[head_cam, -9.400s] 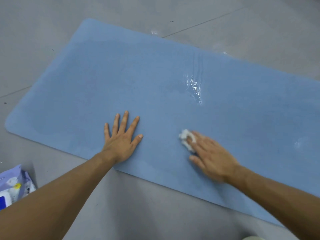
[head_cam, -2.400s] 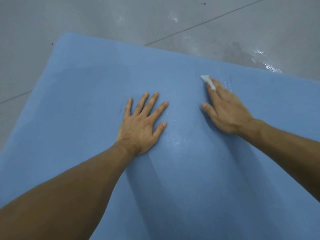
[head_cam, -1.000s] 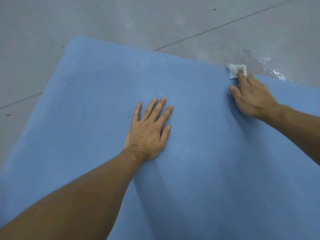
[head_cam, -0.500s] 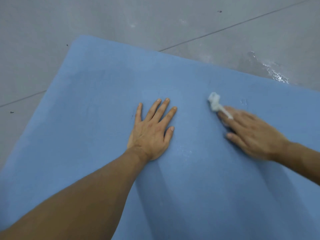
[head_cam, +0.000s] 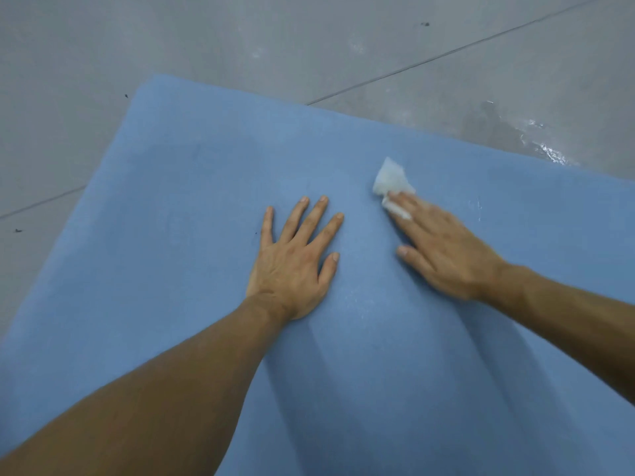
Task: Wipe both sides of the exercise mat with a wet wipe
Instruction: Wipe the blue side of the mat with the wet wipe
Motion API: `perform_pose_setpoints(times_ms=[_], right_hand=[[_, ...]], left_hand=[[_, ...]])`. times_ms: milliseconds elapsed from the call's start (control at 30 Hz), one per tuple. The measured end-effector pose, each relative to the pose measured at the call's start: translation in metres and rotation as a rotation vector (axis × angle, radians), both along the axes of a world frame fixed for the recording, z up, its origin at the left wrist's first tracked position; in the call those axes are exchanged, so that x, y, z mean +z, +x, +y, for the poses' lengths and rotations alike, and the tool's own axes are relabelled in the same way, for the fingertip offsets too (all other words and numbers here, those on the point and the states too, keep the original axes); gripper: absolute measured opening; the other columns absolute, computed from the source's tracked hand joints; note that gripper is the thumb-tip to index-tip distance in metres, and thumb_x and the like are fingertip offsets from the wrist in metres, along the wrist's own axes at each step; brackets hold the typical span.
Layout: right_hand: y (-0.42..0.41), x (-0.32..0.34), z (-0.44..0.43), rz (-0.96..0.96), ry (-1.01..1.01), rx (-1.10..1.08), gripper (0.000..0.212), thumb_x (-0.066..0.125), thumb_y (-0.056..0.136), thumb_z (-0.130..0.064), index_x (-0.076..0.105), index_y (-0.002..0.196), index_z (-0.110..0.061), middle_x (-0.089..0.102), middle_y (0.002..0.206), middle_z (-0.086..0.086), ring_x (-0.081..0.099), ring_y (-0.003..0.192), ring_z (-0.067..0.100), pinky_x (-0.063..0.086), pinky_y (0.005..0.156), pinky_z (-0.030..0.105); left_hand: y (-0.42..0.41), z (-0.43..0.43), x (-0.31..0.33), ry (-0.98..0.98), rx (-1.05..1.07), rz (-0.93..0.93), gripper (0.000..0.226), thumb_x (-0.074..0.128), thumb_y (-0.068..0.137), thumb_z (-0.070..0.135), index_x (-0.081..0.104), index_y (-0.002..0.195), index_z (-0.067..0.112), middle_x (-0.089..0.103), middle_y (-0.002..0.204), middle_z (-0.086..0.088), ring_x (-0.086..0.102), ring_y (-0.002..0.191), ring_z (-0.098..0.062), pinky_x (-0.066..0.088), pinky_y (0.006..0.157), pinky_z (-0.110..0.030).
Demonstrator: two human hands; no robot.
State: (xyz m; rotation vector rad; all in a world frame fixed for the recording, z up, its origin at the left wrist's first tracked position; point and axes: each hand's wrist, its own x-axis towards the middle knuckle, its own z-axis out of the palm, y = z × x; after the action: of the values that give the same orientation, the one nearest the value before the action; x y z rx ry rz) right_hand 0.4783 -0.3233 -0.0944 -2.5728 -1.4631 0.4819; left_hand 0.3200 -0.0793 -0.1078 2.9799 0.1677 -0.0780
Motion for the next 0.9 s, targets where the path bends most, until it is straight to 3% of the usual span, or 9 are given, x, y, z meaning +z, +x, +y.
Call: perform_pose_setpoints(times_ms=[133,200,300,467,600,733,900], right_hand=[[-0.036,0.006,-0.035,-0.053,-0.014,0.272,0.066,0.026,0.110,-0.049,0.019,0.166,-0.015,0.012,0.174,-0.002,0.008,0.160,0.017,0.011,0.128,0.035],[-0.028,0.008,-0.057,-0.085,-0.027,0.254,0.065,0.026,0.110,-0.048,0.022,0.165,-0.014,0.016,0.173,-0.001,0.013,0.160,0.017,0.015,0.127,0.035],[0.006,0.008,-0.082,-0.123,-0.074,-0.012,0.068,0.017,0.109,-0.054,0.017,0.166,-0.018,0.024,0.171,0.007,0.022,0.158,0.023,0.017,0.125,0.036],[0.059,0.005,-0.072,-0.183,-0.071,-0.428,0.073,0.019,0.104,-0.050,0.028,0.160,-0.005,0.030,0.166,0.019,0.026,0.153,0.033,0.021,0.123,0.047],[0.062,0.002,-0.039,-0.038,0.029,-0.637,0.075,0.024,0.103,-0.051,0.021,0.162,-0.004,0.023,0.167,0.020,0.023,0.153,0.035,0.021,0.125,0.048],[0.009,0.002,-0.030,0.021,0.039,-0.234,0.074,0.022,0.104,-0.056,0.014,0.166,-0.017,0.013,0.173,0.005,0.011,0.159,0.021,0.016,0.128,0.043],[-0.059,0.003,-0.059,0.009,0.018,0.156,0.066,0.025,0.110,-0.051,0.022,0.165,-0.014,0.017,0.173,-0.001,0.013,0.160,0.017,0.011,0.128,0.033]], left_hand=[[0.000,0.000,0.000,-0.001,-0.003,-0.003,0.061,0.025,0.105,0.049,0.025,0.163,0.033,0.009,0.173,0.007,0.004,0.160,-0.019,0.003,0.125,-0.063],[0.000,0.000,0.000,-0.003,-0.005,-0.006,0.061,0.025,0.105,0.050,0.024,0.163,0.034,0.009,0.173,0.007,0.004,0.160,-0.019,0.003,0.125,-0.063],[-0.001,0.000,-0.001,0.002,-0.006,-0.003,0.061,0.023,0.105,0.051,0.023,0.164,0.035,0.008,0.174,0.007,0.003,0.160,-0.019,0.002,0.125,-0.063],[0.001,0.001,0.000,0.001,-0.002,0.008,0.061,0.023,0.105,0.051,0.022,0.164,0.036,0.007,0.174,0.007,0.002,0.160,-0.020,0.002,0.125,-0.062],[0.000,0.001,0.000,0.001,-0.002,0.007,0.061,0.023,0.105,0.052,0.021,0.164,0.036,0.007,0.174,0.007,0.002,0.160,-0.019,0.002,0.125,-0.062],[0.001,0.001,0.000,-0.007,0.003,0.002,0.061,0.024,0.104,0.052,0.022,0.164,0.036,0.008,0.173,0.008,0.003,0.160,-0.019,0.001,0.126,-0.060],[0.000,0.002,-0.001,0.002,0.001,-0.001,0.061,0.024,0.105,0.052,0.022,0.164,0.036,0.009,0.173,0.009,0.004,0.160,-0.018,0.003,0.126,-0.060]])
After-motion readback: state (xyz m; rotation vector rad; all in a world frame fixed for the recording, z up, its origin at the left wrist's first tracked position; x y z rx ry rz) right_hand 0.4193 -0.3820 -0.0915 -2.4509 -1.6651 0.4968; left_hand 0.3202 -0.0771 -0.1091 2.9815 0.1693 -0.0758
